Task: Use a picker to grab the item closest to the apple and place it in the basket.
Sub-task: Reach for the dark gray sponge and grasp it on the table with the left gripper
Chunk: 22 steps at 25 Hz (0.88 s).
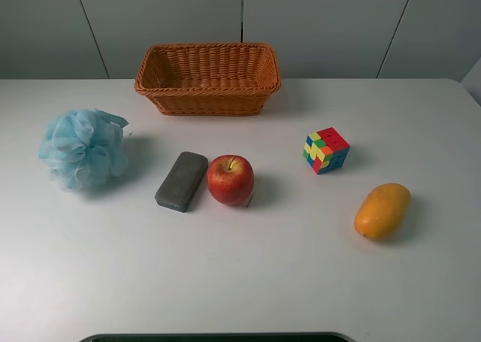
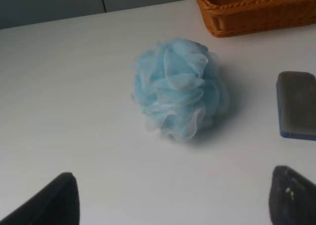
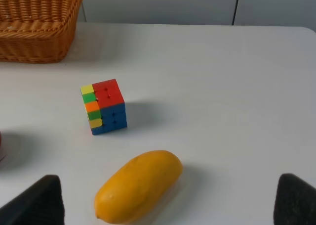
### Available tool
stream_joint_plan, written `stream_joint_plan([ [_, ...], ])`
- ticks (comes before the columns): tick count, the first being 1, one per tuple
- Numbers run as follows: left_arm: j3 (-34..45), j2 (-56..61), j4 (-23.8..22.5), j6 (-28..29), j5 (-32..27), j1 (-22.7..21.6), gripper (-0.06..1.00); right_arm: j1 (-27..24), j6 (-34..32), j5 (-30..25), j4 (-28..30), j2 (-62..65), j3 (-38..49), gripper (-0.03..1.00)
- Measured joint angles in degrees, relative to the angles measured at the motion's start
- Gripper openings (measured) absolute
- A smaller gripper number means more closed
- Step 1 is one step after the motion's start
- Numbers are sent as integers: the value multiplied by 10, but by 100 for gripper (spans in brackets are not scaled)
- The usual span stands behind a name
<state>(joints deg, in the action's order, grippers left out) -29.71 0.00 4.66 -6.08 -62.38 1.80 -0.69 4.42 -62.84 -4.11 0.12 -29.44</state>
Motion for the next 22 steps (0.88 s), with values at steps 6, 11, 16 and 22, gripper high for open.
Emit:
stream_joint_plan([
  [6, 0, 0, 0, 0, 0, 0, 74, 0, 0, 0, 0, 0, 0, 64],
  [11, 0, 0, 0, 0, 0, 0, 74, 0, 0, 0, 0, 0, 0, 64],
  [16, 0, 0, 0, 0, 0, 0, 74, 0, 0, 0, 0, 0, 0, 64],
  [22, 0, 0, 0, 0, 0, 0, 74, 0, 0, 0, 0, 0, 0, 64],
])
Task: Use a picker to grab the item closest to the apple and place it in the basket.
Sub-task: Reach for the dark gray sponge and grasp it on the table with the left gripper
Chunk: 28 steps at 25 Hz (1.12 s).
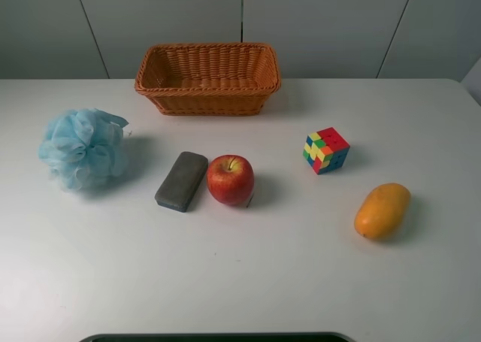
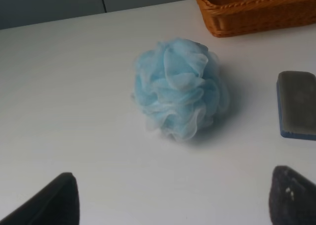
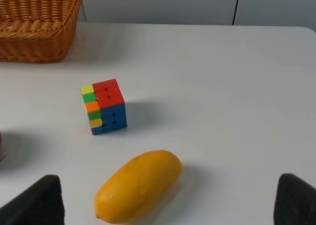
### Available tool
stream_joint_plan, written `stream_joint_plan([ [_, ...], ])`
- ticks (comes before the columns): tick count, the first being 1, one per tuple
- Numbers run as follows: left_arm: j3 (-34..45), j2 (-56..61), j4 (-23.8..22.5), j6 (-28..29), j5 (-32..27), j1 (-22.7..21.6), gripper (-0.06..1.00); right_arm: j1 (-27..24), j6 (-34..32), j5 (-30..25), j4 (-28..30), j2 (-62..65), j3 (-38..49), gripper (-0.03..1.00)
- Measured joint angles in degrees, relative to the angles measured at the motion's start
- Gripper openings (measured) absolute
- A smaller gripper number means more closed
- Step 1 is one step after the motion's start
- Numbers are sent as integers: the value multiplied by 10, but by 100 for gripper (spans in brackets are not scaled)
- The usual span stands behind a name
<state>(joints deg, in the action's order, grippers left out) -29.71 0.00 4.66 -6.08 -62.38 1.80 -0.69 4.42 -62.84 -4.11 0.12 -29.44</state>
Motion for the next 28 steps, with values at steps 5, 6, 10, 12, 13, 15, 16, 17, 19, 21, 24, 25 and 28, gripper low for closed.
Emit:
stream_joint_plan([
  [5, -25, -5, -8, 17, -11, 0, 74, 0, 0, 0, 0, 0, 0, 64],
  [6, -45, -16, -12, 27, -19, 0, 74, 0, 0, 0, 0, 0, 0, 64],
  [10, -114, -109, -19, 43, -45, 0, 74, 0, 0, 0, 0, 0, 0, 64],
  [12, -148, -174, -19, 45, -50, 0, 74, 0, 0, 0, 0, 0, 0, 64],
  [13, -165, -203, -19, 45, -50, 0, 74, 0, 0, 0, 0, 0, 0, 64],
  [15, -190, -271, -19, 46, -52, 0, 74, 0, 0, 0, 0, 0, 0, 64],
  [16, -201, -300, -19, 46, -52, 0, 74, 0, 0, 0, 0, 0, 0, 64],
  [17, -210, -335, -19, 49, -52, 0, 74, 0, 0, 0, 0, 0, 0, 64],
  [19, -222, -400, -21, 55, -45, 3, 74, 0, 0, 0, 0, 0, 0, 64],
  [21, -230, -453, -22, 67, -27, 18, 74, 0, 0, 0, 0, 0, 0, 64],
  [24, -237, -529, -23, 90, -1, 53, 74, 0, 0, 0, 0, 0, 0, 64],
  [25, -237, -555, -24, 99, 5, 67, 74, 0, 0, 0, 0, 0, 0, 64],
  [28, -242, -626, -25, 131, 28, 115, 74, 0, 0, 0, 0, 0, 0, 64],
])
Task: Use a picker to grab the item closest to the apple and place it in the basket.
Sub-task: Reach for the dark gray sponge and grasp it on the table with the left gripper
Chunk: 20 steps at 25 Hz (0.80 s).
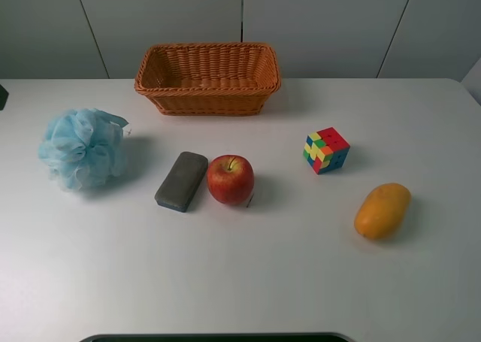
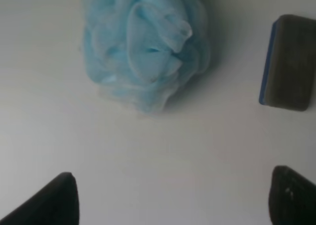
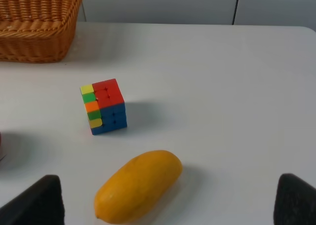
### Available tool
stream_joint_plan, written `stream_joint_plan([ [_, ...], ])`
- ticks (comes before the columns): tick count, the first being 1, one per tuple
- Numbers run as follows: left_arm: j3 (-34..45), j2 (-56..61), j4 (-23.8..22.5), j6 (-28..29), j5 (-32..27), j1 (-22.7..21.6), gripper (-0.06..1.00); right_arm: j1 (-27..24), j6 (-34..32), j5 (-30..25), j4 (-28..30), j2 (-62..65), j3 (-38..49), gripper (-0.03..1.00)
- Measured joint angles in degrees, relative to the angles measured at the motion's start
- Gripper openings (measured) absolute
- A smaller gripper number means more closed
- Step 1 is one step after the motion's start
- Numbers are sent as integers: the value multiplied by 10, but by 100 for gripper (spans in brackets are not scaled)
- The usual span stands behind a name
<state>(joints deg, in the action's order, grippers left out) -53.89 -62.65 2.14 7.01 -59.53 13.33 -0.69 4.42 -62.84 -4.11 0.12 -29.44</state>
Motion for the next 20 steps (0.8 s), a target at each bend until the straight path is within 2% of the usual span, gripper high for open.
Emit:
stream_joint_plan([
  [9, 0, -159, -9, 112, 100, 142, 74, 0, 0, 0, 0, 0, 0, 64],
  [15, 0, -238, -8, 149, 153, 196, 74, 0, 0, 0, 0, 0, 0, 64],
  [20, 0, -297, -1, 163, 193, 216, 74, 0, 0, 0, 0, 0, 0, 64],
])
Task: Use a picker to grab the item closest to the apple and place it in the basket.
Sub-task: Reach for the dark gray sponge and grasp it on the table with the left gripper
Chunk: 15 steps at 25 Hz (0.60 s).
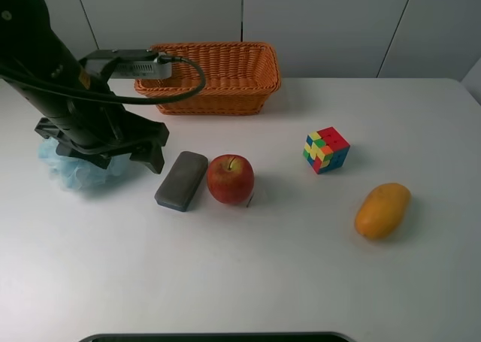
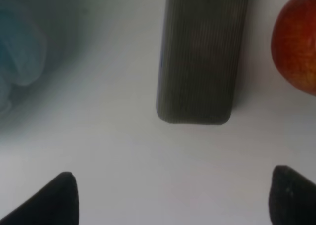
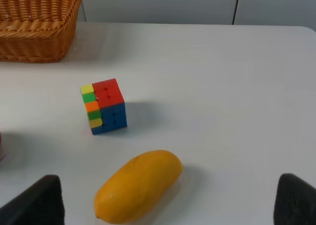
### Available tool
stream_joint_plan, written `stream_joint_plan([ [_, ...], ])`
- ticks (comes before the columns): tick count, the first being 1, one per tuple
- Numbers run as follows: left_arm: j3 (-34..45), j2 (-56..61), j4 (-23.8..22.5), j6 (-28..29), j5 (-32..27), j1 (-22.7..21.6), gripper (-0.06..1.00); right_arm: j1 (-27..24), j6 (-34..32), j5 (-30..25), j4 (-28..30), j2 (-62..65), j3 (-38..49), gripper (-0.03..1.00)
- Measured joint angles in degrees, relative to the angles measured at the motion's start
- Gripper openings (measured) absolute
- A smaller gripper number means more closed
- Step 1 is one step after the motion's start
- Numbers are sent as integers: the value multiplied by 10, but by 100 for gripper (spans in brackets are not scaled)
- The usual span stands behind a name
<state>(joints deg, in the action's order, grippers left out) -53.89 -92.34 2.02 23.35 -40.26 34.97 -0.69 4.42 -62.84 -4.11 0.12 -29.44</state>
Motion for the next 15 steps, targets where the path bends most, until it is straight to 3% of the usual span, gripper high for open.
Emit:
stream_joint_plan([
  [8, -5, -74, 24, 1, 57, 1, 74, 0, 0, 0, 0, 0, 0, 64],
  [15, -74, -147, 28, -7, 53, 7, 74, 0, 0, 0, 0, 0, 0, 64],
])
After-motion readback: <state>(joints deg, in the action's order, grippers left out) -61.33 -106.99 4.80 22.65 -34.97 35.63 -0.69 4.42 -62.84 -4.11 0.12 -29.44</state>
